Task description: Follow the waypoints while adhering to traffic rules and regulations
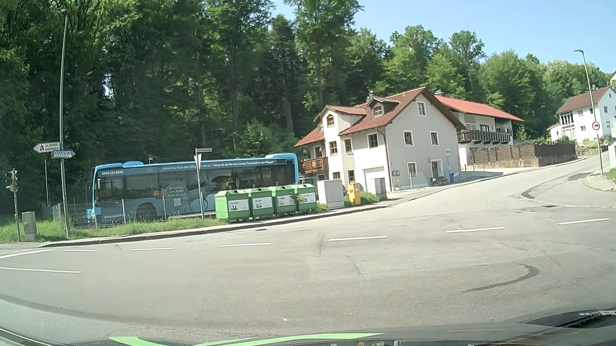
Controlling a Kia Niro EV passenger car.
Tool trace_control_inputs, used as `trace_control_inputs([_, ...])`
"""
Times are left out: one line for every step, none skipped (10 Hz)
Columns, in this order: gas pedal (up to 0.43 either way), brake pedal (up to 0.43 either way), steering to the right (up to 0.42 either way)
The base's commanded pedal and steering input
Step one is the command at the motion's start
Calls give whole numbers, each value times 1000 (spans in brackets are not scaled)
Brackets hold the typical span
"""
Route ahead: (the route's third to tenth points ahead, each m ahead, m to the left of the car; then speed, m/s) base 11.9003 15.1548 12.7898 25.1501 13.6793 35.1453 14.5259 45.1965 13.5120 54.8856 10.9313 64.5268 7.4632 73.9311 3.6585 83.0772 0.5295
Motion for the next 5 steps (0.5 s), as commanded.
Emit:
trace_control_inputs([0,12,-222])
trace_control_inputs([0,18,-229])
trace_control_inputs([0,24,-241])
trace_control_inputs([0,30,-253])
trace_control_inputs([0,30,-267])
